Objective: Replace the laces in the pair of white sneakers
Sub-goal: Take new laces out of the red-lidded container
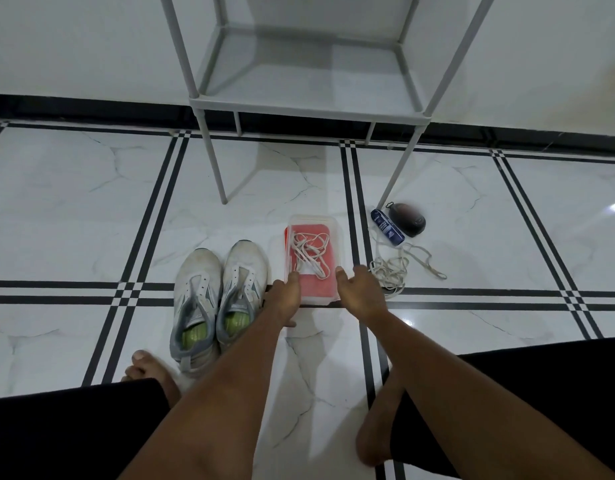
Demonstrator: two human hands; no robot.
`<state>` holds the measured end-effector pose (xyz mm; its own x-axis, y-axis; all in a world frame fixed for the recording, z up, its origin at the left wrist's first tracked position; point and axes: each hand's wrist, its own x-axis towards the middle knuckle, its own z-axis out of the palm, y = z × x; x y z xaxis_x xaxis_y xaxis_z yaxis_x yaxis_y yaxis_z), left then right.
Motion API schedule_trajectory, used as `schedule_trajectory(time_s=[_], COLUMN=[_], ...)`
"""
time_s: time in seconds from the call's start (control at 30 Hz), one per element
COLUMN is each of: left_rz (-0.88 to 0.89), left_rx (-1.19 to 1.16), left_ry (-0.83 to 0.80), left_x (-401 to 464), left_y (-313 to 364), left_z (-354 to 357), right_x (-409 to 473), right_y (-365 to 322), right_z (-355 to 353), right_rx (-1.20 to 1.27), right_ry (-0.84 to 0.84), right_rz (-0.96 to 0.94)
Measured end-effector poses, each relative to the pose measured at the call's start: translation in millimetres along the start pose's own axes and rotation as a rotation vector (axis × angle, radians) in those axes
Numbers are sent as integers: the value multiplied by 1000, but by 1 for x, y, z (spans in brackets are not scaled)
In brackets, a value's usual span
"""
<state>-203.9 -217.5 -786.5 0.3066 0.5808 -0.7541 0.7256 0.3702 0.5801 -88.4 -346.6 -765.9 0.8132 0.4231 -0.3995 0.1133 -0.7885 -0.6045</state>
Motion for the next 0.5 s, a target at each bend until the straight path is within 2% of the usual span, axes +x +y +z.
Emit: schedule_trajectory(time_s=[0.1, 0.2, 0.33, 0.43, 0.5], left_rz=[-29, -101, -152, -186, -159], left_rx=[-254, -592, -747, -814, -846], left_ry=[-61, -215, -289, -312, -326], left_x=[-8, -17, -11, 1, 10], left_y=[-1, -5, -17, -23, -25], left_z=[6, 10, 12, 17, 23], right_x=[11, 35, 63, 85, 102], right_y=[-24, -50, -70, -74, -70], right_z=[-14, -13, 16, 48, 65], right_rx=[-49, -156, -288, -496, -652], right_ry=[122, 39, -136, -284, -321], right_rz=[-279, -434, -348, -301, -265])
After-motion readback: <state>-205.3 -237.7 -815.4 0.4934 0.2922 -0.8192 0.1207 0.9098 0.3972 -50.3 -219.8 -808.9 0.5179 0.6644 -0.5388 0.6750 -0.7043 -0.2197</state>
